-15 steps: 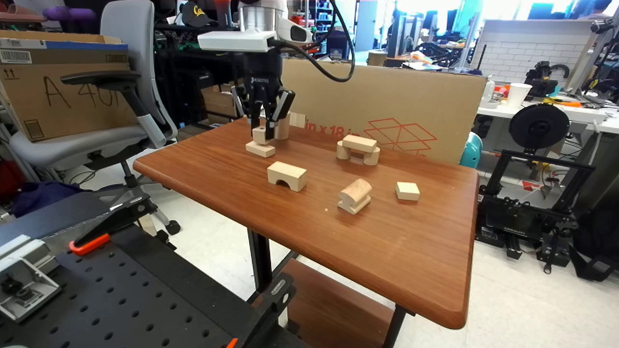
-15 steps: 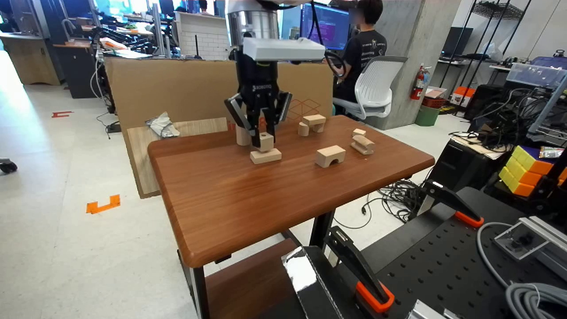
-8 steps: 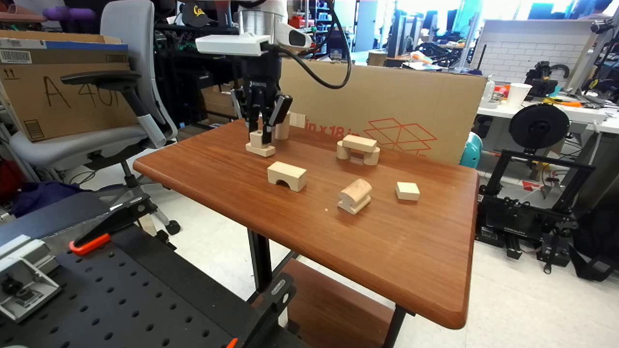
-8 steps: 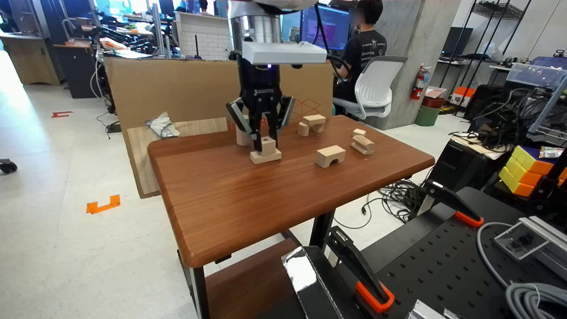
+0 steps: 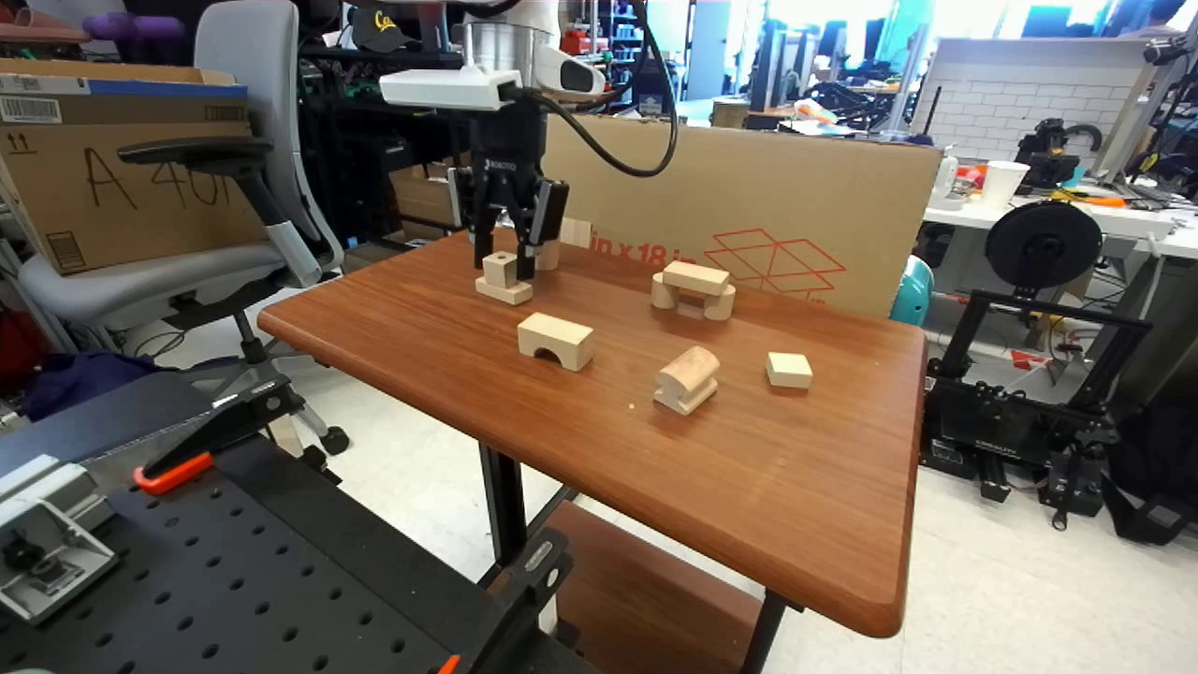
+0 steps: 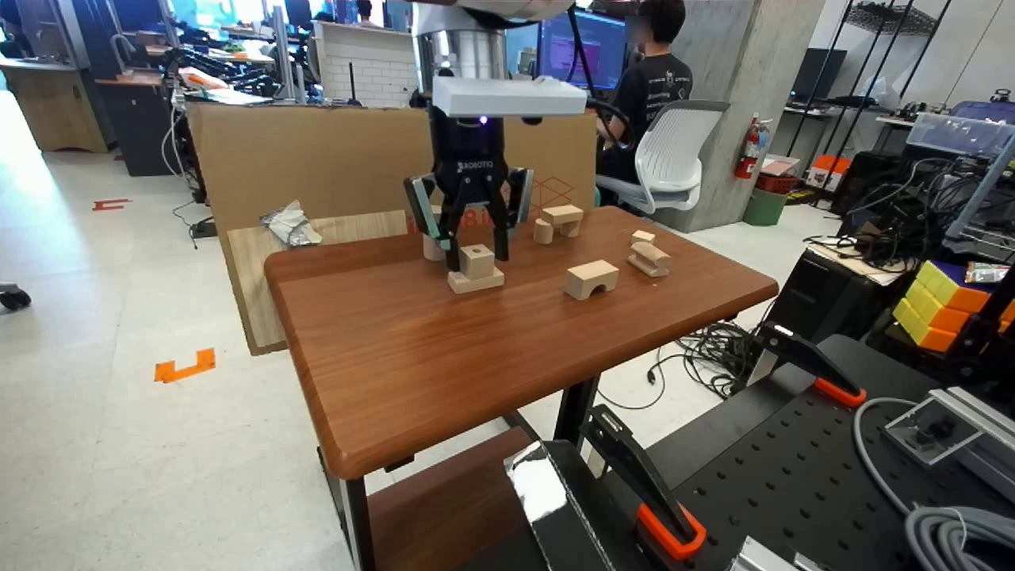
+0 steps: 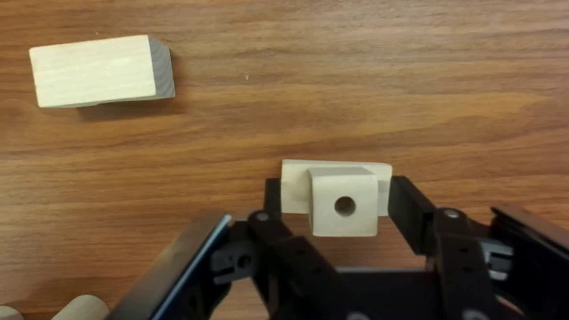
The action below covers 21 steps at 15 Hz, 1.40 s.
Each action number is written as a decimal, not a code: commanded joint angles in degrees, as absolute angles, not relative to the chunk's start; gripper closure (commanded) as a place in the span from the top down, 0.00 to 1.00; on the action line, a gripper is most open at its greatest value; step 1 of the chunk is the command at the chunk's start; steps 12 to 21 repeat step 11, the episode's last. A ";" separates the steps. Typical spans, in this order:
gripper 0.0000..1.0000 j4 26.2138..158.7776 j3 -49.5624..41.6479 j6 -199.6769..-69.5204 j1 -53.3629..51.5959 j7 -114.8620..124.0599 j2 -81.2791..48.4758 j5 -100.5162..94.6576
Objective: Remove the square block from the stack at the back of the table and place it on top of the rectangular block on the left
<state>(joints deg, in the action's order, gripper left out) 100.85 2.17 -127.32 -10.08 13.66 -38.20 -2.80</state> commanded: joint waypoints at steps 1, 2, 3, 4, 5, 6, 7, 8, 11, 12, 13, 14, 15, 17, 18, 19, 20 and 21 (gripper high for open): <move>0.95 103.90 2.45 -128.53 -9.35 13.10 -34.20 -1.31; 1.00 104.34 2.57 -129.05 -9.16 12.83 -33.21 -1.13; 1.00 105.00 2.82 -129.13 -8.73 12.44 -31.50 -0.52; 1.00 105.39 2.90 -128.99 -8.39 12.32 -29.97 0.16; 1.00 105.91 2.92 -128.83 -8.02 12.27 -28.14 0.87; 1.00 106.61 2.82 -129.30 -7.68 12.30 -26.49 1.57; 1.00 107.08 2.72 -128.63 -7.22 11.75 -24.77 1.94; 1.00 102.86 2.19 -127.38 -8.67 13.31 -29.78 0.28; 1.00 104.91 2.21 -127.36 -7.71 12.89 -25.92 0.54; 1.00 104.91 2.21 -127.36 -7.71 12.89 -25.92 0.54; 1.00 104.91 2.21 -127.36 -7.71 12.89 -25.92 0.54; 1.00 104.91 2.21 -127.36 -7.71 12.89 -25.92 0.54; 1.00 104.91 2.21 -127.36 -7.71 12.89 -25.92 0.54; 1.00 104.91 2.21 -127.36 -7.71 12.89 -25.92 0.54; 1.00 104.91 2.21 -127.36 -7.71 12.89 -25.92 0.54; 1.00 104.91 2.21 -127.36 -7.71 12.89 -25.92 0.54; 1.00 104.91 2.21 -127.36 -7.71 12.89 -25.92 0.54; 1.00 104.91 2.21 -127.36 -7.71 12.89 -25.92 0.54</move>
